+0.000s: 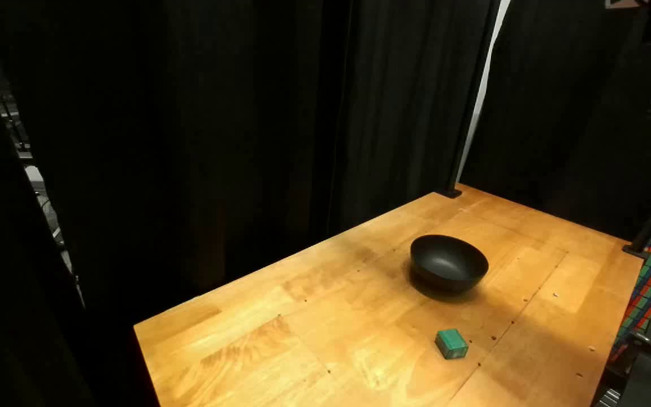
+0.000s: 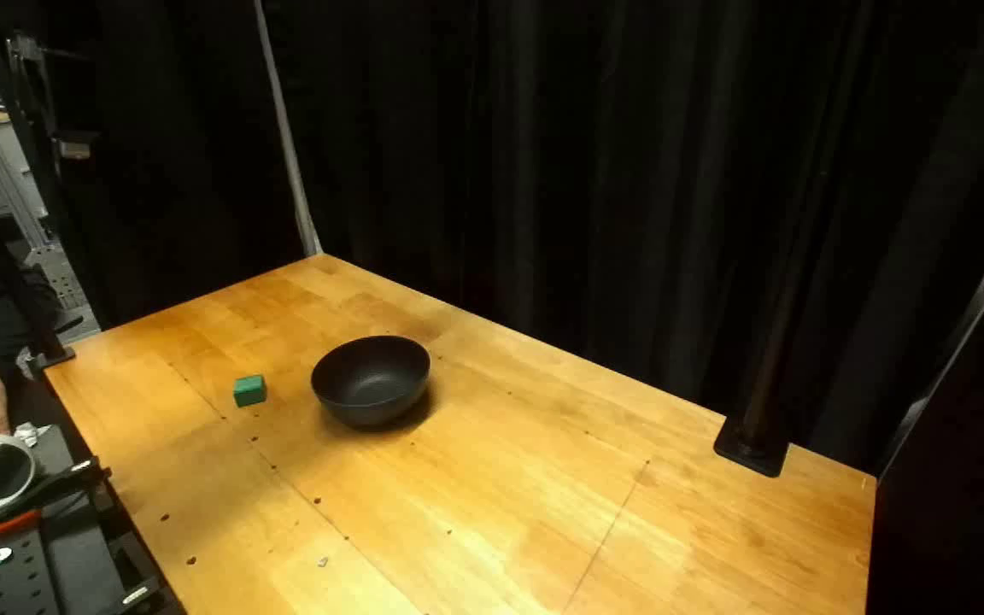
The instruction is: Pick up the green object and put it in the bowl
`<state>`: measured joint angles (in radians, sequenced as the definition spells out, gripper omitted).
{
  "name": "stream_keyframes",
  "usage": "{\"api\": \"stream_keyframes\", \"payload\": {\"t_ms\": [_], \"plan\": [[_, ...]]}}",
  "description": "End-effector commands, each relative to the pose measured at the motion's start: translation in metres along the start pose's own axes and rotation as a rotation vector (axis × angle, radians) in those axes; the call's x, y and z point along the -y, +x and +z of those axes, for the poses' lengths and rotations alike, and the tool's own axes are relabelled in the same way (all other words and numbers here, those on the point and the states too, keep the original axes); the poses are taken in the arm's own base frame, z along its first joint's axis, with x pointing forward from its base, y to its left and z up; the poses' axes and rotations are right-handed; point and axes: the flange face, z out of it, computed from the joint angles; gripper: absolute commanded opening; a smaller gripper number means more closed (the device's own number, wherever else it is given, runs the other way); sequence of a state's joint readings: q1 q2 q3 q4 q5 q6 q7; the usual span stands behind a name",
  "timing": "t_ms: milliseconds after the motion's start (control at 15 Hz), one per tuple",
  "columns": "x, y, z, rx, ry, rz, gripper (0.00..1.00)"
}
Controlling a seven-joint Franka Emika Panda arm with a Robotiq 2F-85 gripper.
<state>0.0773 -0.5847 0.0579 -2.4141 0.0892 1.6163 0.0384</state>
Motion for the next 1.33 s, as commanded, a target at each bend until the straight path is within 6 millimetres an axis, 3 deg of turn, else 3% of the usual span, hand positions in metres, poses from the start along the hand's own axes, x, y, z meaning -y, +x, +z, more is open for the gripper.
{"api": "stream_keyframes", "payload": {"t_ms": [0, 133, 400, 667, 800, 933, 1267], "plan": [[0.000, 0.000, -0.002, -0.003, 0.000, 0.000, 1.00], [0.000, 0.000, -0.006, -0.013, 0.000, -0.001, 1.00], [0.032, 0.026, 0.061, 0.053, -0.064, 0.017, 1.00], [0.075, 0.055, 0.136, 0.010, -0.119, 0.050, 1.00], [0.088, 0.069, 0.165, -0.041, -0.121, 0.084, 1.00], [0.094, 0.083, 0.192, -0.085, -0.100, 0.132, 1.00], [0.087, 0.115, 0.253, -0.136, -0.087, 0.213, 1.00]]}}
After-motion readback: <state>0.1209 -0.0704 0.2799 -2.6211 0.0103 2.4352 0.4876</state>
